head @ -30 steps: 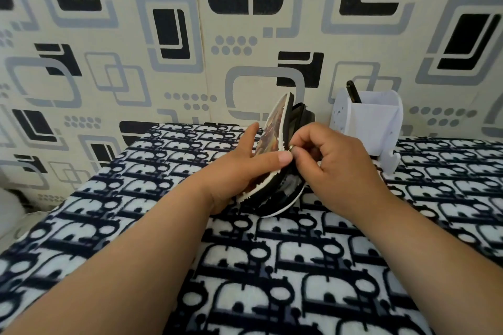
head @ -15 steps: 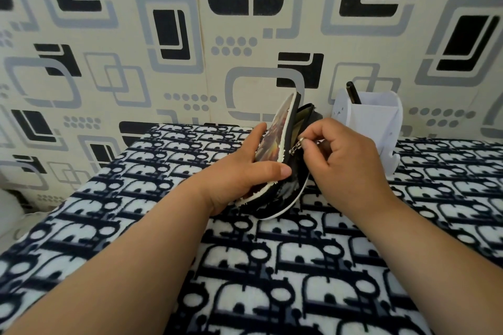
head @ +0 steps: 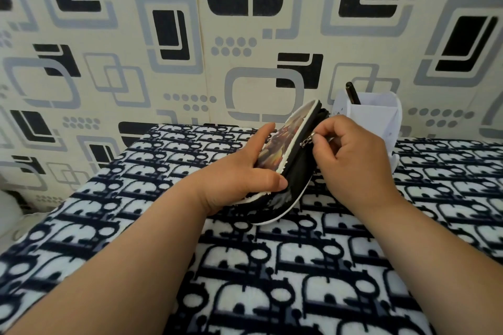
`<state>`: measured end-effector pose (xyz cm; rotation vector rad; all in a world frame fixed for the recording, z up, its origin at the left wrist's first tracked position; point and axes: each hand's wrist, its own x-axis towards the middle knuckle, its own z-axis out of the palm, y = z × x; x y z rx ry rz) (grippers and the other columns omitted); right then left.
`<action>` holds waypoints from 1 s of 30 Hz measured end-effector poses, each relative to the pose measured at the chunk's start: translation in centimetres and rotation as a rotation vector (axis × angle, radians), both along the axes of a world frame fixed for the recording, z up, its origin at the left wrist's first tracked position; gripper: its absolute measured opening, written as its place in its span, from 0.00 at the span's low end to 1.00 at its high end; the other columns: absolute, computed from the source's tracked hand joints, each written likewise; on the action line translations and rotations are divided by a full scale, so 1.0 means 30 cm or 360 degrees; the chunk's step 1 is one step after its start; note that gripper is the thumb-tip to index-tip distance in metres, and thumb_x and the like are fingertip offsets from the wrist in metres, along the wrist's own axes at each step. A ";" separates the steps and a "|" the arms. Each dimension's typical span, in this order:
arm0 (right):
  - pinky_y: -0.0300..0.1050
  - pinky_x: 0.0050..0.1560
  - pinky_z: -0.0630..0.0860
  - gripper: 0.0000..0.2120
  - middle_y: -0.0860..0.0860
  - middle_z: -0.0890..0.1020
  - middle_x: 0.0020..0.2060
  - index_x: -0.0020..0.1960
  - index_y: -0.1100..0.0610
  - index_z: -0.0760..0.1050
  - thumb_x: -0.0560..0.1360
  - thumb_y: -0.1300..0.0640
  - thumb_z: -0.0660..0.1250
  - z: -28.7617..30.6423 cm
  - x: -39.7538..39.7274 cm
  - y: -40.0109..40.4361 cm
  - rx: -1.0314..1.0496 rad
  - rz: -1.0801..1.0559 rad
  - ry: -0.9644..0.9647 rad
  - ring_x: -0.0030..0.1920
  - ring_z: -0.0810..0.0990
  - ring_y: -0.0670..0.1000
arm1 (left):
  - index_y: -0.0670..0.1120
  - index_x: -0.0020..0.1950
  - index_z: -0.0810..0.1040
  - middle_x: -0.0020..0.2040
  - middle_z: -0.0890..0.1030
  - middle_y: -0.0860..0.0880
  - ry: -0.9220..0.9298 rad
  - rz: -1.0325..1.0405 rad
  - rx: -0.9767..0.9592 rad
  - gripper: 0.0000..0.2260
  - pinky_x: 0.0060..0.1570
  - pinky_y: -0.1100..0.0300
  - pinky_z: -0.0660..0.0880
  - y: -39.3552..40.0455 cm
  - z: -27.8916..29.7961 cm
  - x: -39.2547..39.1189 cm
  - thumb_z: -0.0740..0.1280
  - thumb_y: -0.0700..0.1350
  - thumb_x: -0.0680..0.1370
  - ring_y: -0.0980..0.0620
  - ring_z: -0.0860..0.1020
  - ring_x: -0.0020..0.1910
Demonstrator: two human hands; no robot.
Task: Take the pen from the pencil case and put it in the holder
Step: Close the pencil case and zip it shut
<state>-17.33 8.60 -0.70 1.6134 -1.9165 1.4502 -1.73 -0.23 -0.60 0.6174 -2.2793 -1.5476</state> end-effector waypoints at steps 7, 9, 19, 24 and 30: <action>0.29 0.28 0.65 0.05 0.43 0.74 0.28 0.40 0.52 0.73 0.73 0.59 0.62 0.000 -0.043 0.000 0.0003 -0.0131 -0.0080 0.30 0.73 0.43 | 0.70 0.70 0.47 0.70 0.69 0.51 -0.0025 -0.0132 -0.0062 0.46 0.66 0.51 0.68 0.006 0.005 0.014 0.69 0.52 0.58 0.53 0.73 0.63; 0.29 0.29 0.65 0.05 0.43 0.74 0.29 0.39 0.52 0.72 0.74 0.58 0.62 0.001 -0.054 0.001 0.0003 -0.0159 -0.0100 0.30 0.72 0.43 | 0.71 0.69 0.45 0.70 0.70 0.51 -0.0032 -0.0161 -0.0106 0.47 0.65 0.52 0.68 0.001 0.004 0.016 0.68 0.52 0.59 0.53 0.74 0.63; 0.27 0.30 0.66 0.05 0.43 0.74 0.28 0.39 0.51 0.71 0.73 0.57 0.62 -0.006 -0.067 -0.005 -0.0042 -0.0241 -0.0069 0.29 0.72 0.42 | 0.70 0.70 0.47 0.71 0.67 0.55 -0.0047 -0.0206 -0.0105 0.46 0.59 0.62 0.70 0.005 0.013 0.027 0.67 0.52 0.58 0.59 0.73 0.62; 0.28 0.29 0.65 0.05 0.43 0.74 0.28 0.39 0.51 0.71 0.73 0.57 0.62 -0.010 -0.073 -0.008 -0.0052 -0.0294 -0.0076 0.30 0.72 0.42 | 0.70 0.70 0.47 0.69 0.69 0.55 -0.0072 -0.0207 -0.0131 0.46 0.62 0.59 0.70 0.017 0.023 0.029 0.66 0.53 0.58 0.57 0.73 0.62; 0.42 0.36 0.65 0.04 0.47 0.75 0.32 0.40 0.54 0.72 0.74 0.58 0.61 -0.009 -0.087 -0.005 -0.0072 -0.0329 -0.0088 0.37 0.74 0.52 | 0.69 0.70 0.48 0.71 0.67 0.53 -0.0076 -0.0235 -0.0131 0.45 0.65 0.53 0.68 0.027 0.029 0.032 0.67 0.52 0.58 0.54 0.72 0.64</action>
